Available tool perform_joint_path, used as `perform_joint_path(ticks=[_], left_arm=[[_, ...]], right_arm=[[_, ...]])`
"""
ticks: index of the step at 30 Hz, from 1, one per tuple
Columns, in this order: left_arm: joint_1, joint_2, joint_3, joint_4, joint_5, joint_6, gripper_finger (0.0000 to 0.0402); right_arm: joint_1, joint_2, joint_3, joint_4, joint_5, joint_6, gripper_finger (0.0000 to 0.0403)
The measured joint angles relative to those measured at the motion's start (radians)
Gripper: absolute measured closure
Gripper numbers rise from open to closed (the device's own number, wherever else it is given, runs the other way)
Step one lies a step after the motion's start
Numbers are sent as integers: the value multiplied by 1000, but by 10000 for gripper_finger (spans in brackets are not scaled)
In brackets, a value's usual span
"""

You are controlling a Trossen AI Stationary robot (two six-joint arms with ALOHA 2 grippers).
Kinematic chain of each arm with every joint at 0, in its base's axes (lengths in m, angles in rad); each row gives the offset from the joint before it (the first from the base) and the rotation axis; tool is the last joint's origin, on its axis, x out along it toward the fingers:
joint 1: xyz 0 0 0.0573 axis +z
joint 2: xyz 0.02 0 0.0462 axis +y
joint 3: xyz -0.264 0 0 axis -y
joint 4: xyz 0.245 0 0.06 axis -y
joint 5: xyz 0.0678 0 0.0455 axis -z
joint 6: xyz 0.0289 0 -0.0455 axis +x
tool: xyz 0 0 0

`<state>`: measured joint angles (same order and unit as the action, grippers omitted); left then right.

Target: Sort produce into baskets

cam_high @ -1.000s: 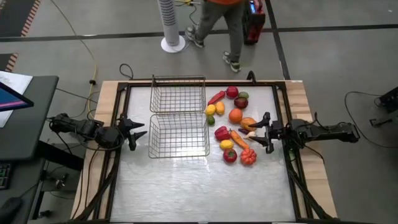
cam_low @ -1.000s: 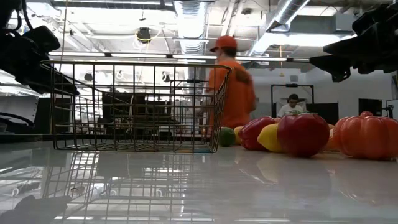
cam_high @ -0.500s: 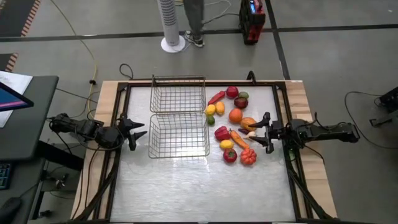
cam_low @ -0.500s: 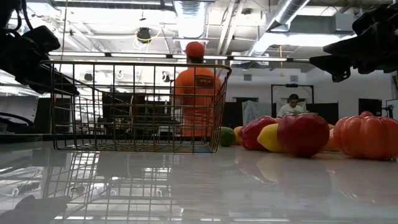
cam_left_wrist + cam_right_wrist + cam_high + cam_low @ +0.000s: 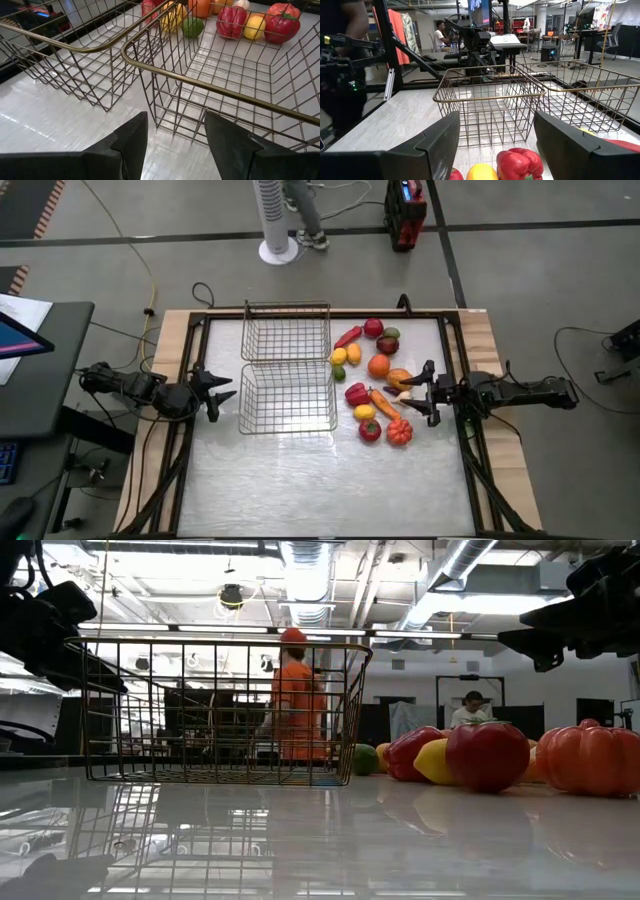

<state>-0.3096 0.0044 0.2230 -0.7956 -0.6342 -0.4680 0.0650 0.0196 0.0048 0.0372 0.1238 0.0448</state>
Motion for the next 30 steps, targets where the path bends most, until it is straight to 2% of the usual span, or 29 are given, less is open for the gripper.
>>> perform_joint_path(ticks=[3,8,13,15,24,30], left_arm=[[0,0,0,1,0,-119,219],[0,0,0,2,-36,-458,219],[0,0,0,1,-28,-628,219],[0,0,0,1,-57,-647,219],[4,1,15,4,-493,-486,219],[5,1,19,8,-554,-488,219]], right_arm=[[0,0,0,0,0,0,121],[0,0,0,0,0,0,121],[0,0,0,0,0,0,121],[0,0,0,0,0,0,121],[0,0,0,0,0,0,121],[-5,0,0,0,17,0,121]])
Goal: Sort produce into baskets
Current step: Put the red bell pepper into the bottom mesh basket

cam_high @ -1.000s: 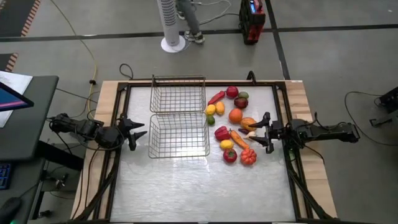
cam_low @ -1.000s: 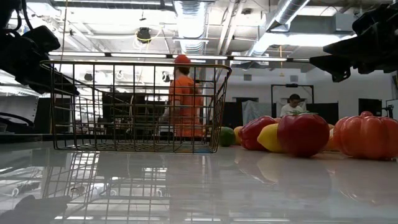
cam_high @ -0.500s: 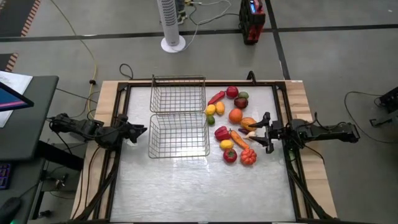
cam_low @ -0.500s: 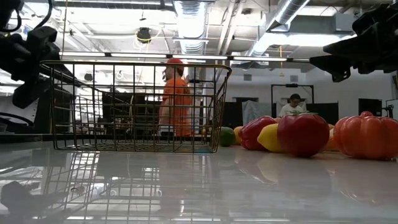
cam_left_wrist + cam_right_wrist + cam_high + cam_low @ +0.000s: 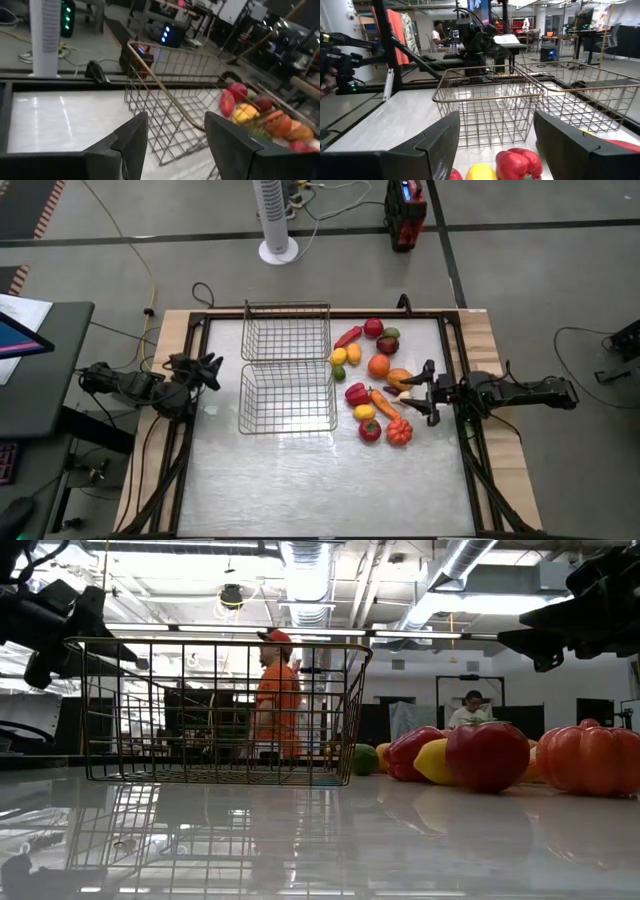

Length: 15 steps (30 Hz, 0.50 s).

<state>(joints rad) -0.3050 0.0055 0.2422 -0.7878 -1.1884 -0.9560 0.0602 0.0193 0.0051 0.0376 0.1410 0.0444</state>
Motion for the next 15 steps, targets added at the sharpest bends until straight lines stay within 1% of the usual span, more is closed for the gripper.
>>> perform_joint_path(ticks=[2,3,4,7,9,11,13,15], left_arm=[[0,0,0,7,25,-78,219],[0,0,0,23,50,-127,219],[0,0,0,49,53,-167,219],[0,0,1,140,-2,-233,219],[0,0,1,227,-26,-254,219],[0,0,1,315,-47,-242,219],[0,0,1,395,-73,-181,219],[0,0,1,476,-76,-97,219]], right_arm=[[-10,0,0,1,13,0,121],[-13,0,0,1,14,0,121],[-16,0,0,2,14,-1,121],[-25,1,0,52,19,-6,121],[-25,0,0,161,23,48,121],[-25,0,0,288,24,127,121],[-25,0,-1,395,42,165,121],[-25,0,-1,481,75,205,121]])
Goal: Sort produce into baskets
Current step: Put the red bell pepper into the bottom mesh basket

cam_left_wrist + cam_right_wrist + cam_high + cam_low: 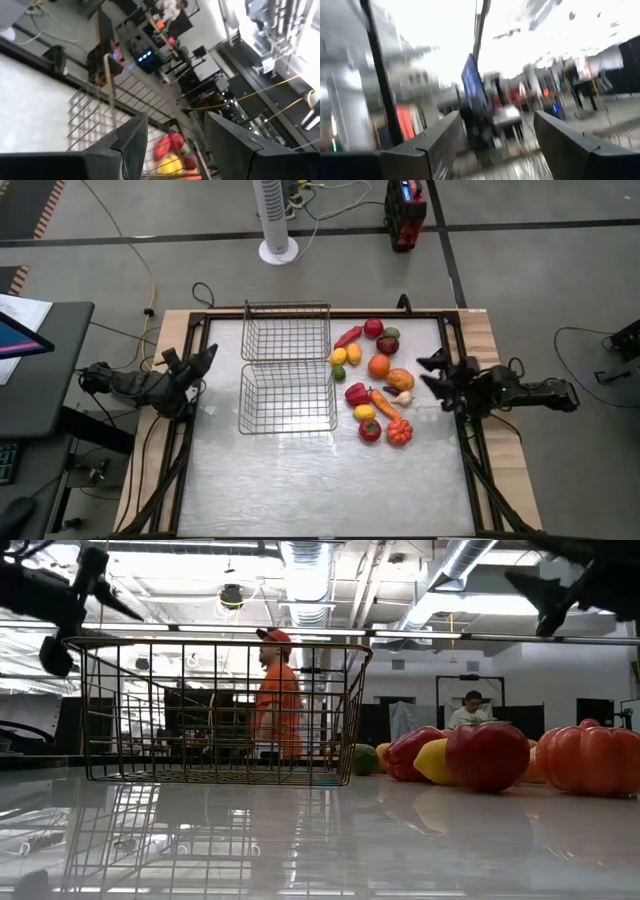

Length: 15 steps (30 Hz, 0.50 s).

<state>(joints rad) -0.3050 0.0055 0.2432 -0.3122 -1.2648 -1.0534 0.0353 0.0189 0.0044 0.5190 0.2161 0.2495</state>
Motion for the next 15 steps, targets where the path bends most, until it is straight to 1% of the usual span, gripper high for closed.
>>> perform_joint_path(ticks=[3,7,10,15], left_arm=[[0,0,0,129,7,133,219],[0,0,0,274,71,311,219],[0,0,0,342,92,408,219],[0,0,1,475,61,502,219]], right_arm=[[0,0,0,71,75,50,121],[0,0,0,68,162,155,121],[0,1,0,52,179,233,121],[0,1,1,60,194,274,121]])
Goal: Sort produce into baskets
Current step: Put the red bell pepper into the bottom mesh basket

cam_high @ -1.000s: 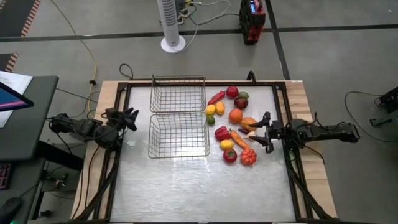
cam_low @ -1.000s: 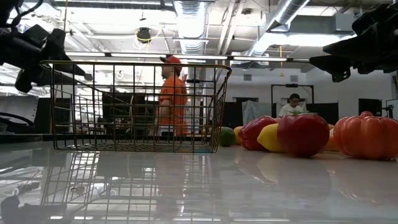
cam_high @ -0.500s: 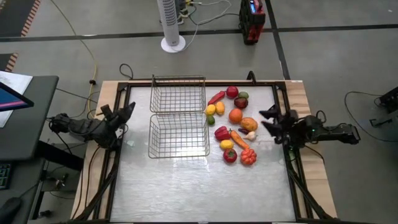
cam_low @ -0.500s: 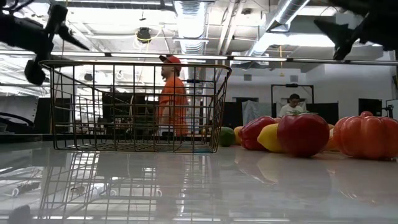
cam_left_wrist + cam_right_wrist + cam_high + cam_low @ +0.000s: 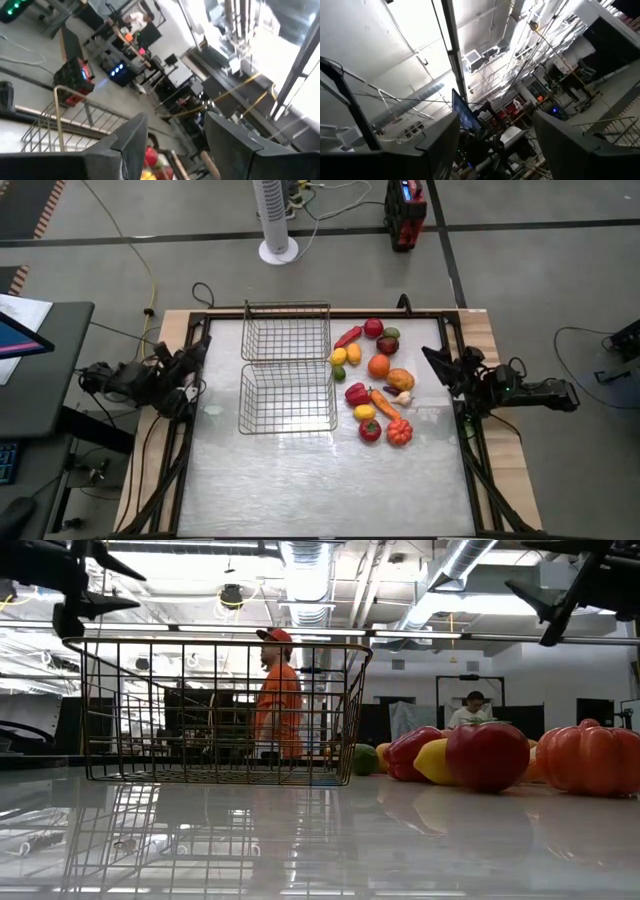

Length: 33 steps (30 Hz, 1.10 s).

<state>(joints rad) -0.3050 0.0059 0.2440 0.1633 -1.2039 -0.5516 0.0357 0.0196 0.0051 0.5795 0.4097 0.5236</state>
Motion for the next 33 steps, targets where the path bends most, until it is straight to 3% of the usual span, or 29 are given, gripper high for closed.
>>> perform_joint_path(ticks=[8,14,33], left_arm=[[0,0,0,90,-279,-116,219],[0,0,0,80,-215,-88,219],[0,0,0,58,-169,-151,219]], right_arm=[[0,0,1,68,99,3,121],[0,0,6,65,99,2,121],[2,0,10,-23,86,118,121]])
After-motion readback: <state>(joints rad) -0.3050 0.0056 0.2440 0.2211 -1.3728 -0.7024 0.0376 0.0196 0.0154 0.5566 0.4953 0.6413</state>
